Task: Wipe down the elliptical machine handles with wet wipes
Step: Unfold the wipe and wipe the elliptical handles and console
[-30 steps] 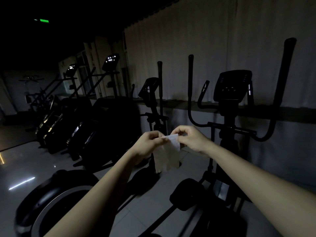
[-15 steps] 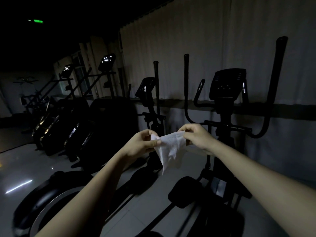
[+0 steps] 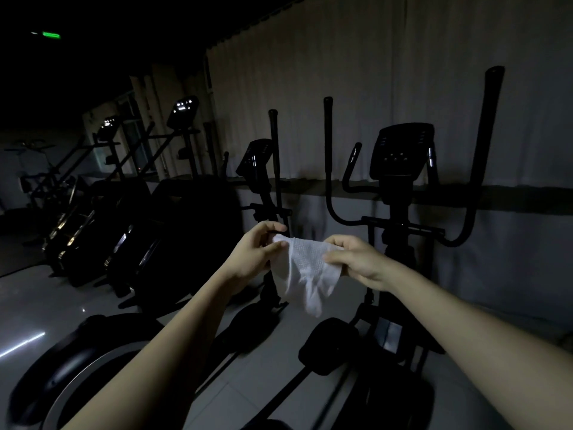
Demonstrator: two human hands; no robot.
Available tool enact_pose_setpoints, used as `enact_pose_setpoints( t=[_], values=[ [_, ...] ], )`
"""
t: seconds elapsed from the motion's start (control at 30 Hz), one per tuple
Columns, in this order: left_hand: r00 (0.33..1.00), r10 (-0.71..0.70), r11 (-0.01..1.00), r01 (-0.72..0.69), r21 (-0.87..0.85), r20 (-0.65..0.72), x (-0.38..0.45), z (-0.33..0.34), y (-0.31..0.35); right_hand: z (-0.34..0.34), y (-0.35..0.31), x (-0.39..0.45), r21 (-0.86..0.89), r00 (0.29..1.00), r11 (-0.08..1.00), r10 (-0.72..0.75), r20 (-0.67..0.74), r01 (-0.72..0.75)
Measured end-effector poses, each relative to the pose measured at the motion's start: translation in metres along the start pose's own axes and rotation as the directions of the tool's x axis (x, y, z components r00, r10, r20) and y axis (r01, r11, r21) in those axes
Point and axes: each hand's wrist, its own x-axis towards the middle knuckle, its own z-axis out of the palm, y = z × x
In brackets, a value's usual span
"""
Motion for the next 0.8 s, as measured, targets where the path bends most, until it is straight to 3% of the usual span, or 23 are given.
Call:
enact_pose_setpoints(
  t=[0.23,0.43,0.8],
  values=[
    [0.998,0.061,0.991,-0.058,0.123,-0.024,0.004,-0.010,-0.009,0.000,0.012,0.005,0.055,0.998,0.998,-0.016,-0.061,0.019],
    [0.997,0.068,0.987,-0.061,0.150,-0.042,0.003,-0.015,-0.020,0.001,0.011,0.004,0.053,1.000,0.999,-0.007,-0.025,0.009],
    [0.998,0.060,0.994,-0.060,0.094,-0.004,0.013,-0.013,-0.034,-0.002,0.021,0.000,0.148,0.997,0.989,0.005,-0.072,0.006]
  ],
)
